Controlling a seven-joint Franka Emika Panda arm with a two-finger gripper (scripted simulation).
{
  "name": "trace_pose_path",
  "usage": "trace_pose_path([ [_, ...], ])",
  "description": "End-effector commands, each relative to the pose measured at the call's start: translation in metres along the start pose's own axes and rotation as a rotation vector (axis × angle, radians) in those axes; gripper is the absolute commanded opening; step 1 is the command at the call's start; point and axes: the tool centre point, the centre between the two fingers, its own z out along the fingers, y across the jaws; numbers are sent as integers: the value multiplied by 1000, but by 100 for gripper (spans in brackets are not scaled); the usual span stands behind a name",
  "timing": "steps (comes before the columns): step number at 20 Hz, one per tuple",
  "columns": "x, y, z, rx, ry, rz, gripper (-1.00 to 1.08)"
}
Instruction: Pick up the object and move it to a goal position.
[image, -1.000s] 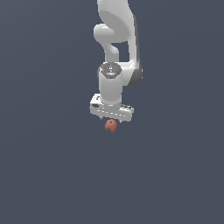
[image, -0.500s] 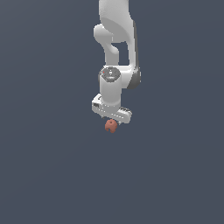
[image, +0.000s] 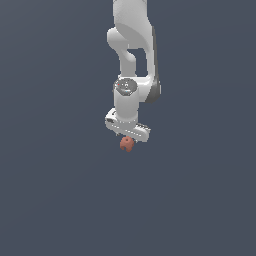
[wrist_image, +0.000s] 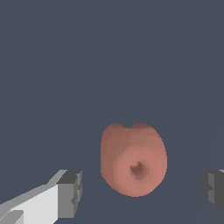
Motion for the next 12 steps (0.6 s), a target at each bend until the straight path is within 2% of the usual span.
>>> trace_pose_path([
  [1, 0, 0, 7, 0, -1, 1, 100],
  [12, -1, 0, 46, 0, 0, 5, 100],
])
